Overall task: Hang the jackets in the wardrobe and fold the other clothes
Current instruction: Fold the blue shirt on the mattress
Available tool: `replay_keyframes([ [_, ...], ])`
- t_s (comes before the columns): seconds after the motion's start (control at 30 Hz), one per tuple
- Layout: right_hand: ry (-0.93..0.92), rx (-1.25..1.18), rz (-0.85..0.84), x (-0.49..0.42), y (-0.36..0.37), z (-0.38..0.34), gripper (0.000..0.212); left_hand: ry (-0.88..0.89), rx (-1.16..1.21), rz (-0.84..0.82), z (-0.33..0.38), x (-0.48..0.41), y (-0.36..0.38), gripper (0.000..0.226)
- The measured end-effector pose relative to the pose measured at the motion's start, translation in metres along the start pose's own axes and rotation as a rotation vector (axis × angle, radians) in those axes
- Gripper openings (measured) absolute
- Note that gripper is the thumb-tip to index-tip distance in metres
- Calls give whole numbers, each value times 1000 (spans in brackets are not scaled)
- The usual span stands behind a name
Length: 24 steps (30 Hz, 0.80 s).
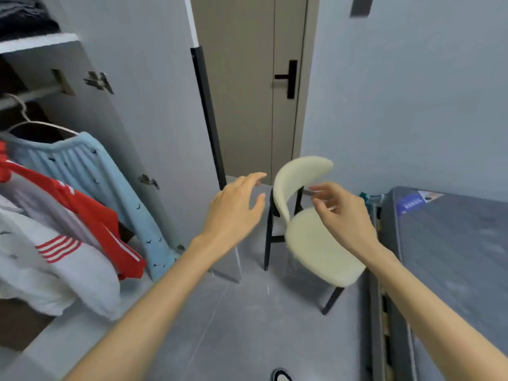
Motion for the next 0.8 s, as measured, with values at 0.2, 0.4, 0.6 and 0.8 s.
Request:
replay_keyframes([
  [0.2,255,81,76,86,-40,72,22,92,142,-213,43,19,88,38],
  [0.4,521,163,156,172,-82,153,24,169,253,-448,97,39,186,39],
  [0.6,779,223,220,261,-120,235,20,237,303,-666,165,67,287,38],
  [0.8,1001,226,234,346,-157,314,19,282,316,-876,235,106,386,39],
])
Point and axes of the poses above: each hand's wrist, its own x-axis away from the middle knuckle, its own y-axis out of the palm, z = x × y, the point moved 1 cm from there along -x, towards the middle knuckle, and after that the axes turned 13 degrees about x, right-handed, at the moved point
